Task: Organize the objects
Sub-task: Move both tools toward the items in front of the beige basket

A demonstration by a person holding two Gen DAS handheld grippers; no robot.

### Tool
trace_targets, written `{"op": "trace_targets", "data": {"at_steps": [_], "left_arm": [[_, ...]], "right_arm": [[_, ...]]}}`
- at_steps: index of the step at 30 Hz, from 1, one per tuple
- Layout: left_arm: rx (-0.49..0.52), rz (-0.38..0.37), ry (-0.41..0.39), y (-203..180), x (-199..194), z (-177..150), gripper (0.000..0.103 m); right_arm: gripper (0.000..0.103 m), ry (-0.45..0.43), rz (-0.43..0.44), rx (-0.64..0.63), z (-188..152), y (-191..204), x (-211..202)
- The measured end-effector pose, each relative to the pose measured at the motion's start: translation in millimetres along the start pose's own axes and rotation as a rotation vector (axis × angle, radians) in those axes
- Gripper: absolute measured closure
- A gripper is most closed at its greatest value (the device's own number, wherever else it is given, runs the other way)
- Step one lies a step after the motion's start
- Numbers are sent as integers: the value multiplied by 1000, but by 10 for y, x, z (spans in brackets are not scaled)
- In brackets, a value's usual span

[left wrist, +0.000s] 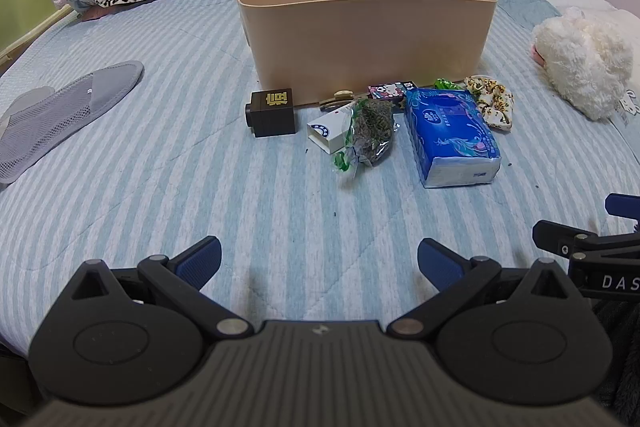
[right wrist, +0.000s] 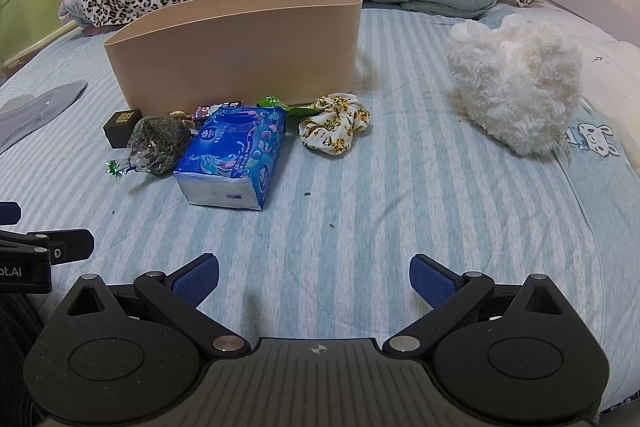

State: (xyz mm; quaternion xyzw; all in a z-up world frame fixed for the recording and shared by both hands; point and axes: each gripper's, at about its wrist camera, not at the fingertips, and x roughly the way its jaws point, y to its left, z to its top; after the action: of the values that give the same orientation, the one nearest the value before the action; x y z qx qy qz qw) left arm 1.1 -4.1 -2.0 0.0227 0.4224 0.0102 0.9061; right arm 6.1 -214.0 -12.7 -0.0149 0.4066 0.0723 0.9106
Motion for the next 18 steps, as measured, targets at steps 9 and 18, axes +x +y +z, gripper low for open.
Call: {"op": "trace_targets", "data": {"at_steps": [9, 18], "left_arm": [[1, 0, 0, -9, 3, 2, 0], [0, -1, 0, -11, 5, 2, 0]], "right_arm": [[0, 2, 0, 0, 1, -3, 1], [0, 3, 0, 0, 4, 1, 5]]}}
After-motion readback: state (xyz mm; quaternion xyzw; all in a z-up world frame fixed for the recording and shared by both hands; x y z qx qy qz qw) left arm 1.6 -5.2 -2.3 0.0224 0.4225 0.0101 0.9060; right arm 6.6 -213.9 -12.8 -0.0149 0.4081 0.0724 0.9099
